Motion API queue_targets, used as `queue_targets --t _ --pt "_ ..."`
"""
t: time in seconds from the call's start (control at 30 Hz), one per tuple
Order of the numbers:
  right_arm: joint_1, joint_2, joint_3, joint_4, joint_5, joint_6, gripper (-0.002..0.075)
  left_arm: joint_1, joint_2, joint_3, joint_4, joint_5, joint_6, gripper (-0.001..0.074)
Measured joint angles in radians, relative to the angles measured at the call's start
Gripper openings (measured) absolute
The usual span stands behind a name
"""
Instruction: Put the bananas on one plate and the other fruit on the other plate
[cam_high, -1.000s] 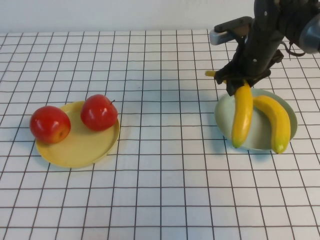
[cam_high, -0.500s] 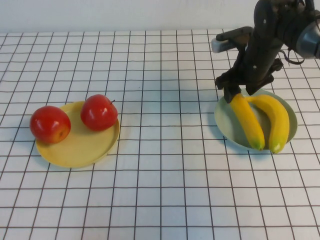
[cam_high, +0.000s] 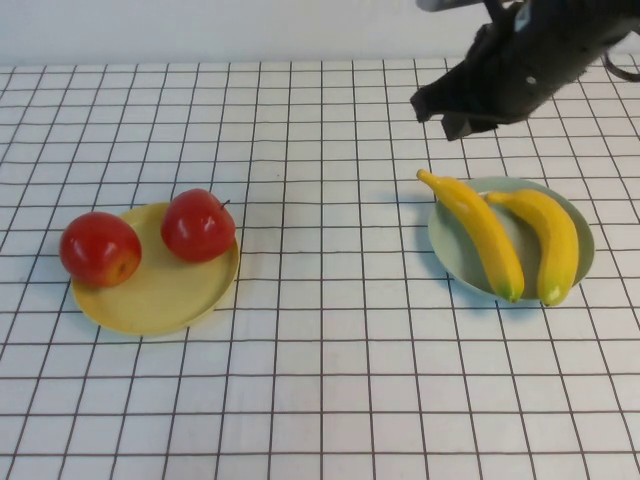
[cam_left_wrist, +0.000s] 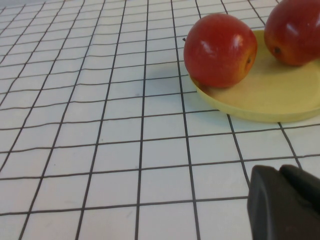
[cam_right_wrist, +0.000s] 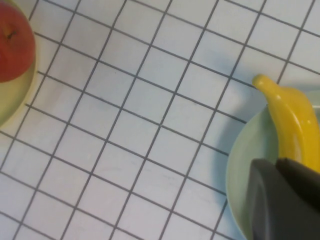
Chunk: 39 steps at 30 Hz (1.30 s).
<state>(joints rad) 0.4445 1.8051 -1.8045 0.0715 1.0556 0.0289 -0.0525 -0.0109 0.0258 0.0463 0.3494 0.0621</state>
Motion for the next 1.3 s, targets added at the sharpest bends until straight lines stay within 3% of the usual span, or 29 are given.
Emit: queue_targets --t 0.27,0.43,0.67,1.03,1.17,1.3 --pt "0.0 -0.468 0.643 -0.038 -0.405 0.047 -0.0014 0.0 0.0 0.0 0.0 0.0 0.0 -0.0001" --pt "0.0 -0.775 0.916 -0.056 -0.562 0.047 -0.0014 0.0 0.0 0.0 0.0 0.0 0.0 -0.0001" --pt "0.0 -1.108 1.126 -0.101 -0.58 0.063 -0.0014 0.0 0.0 0.0 0.0 0.0 0.0 -0.0001" --pt "-0.007 -1.294 1.286 -0.185 -0.614 0.155 -0.0014 0.0 0.0 0.0 0.0 0.0 0.0 -0.0002" --pt "-0.08 -1.405 1.425 -0.185 -0.73 0.155 -0.0014 0.0 0.0 0.0 0.0 0.0 0.0 -0.0002" --pt "-0.257 -1.523 1.58 -0.185 -0.883 0.155 -0.0014 0.0 0.0 0.0 0.0 0.0 0.0 -0.0002"
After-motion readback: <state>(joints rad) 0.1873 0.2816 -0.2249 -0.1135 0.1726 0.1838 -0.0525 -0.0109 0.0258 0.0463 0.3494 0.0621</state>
